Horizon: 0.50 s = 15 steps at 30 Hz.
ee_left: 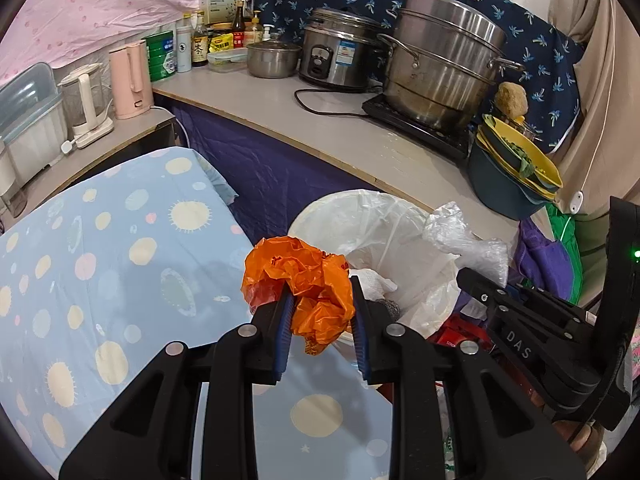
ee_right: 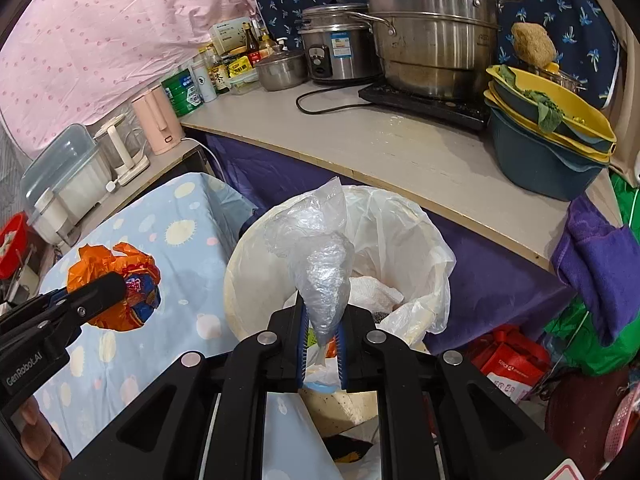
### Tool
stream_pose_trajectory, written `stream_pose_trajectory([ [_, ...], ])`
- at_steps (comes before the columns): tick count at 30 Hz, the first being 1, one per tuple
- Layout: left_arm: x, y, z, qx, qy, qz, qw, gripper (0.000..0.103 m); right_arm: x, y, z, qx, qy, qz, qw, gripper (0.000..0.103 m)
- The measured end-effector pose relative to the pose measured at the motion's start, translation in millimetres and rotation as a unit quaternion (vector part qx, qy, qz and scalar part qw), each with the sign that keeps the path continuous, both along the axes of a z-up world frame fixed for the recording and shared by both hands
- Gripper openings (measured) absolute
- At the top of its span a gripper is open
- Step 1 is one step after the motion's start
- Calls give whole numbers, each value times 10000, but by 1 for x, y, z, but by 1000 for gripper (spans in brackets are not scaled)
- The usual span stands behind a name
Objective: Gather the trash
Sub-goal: 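Carry the clear bag and orange wrapper over the bin and open both tools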
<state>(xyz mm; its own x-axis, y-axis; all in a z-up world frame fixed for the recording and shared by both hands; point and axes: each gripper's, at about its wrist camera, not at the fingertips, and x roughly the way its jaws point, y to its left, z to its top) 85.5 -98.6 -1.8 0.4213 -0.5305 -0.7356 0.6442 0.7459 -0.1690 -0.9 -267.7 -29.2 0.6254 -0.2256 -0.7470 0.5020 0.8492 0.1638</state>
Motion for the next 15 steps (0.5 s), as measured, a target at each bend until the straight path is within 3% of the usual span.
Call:
stream_pose_trajectory([
  [15, -1, -45, -19, 197, 83, -234, 9995, 25, 11, -22, -18, 177, 132, -34, 9998, 12],
])
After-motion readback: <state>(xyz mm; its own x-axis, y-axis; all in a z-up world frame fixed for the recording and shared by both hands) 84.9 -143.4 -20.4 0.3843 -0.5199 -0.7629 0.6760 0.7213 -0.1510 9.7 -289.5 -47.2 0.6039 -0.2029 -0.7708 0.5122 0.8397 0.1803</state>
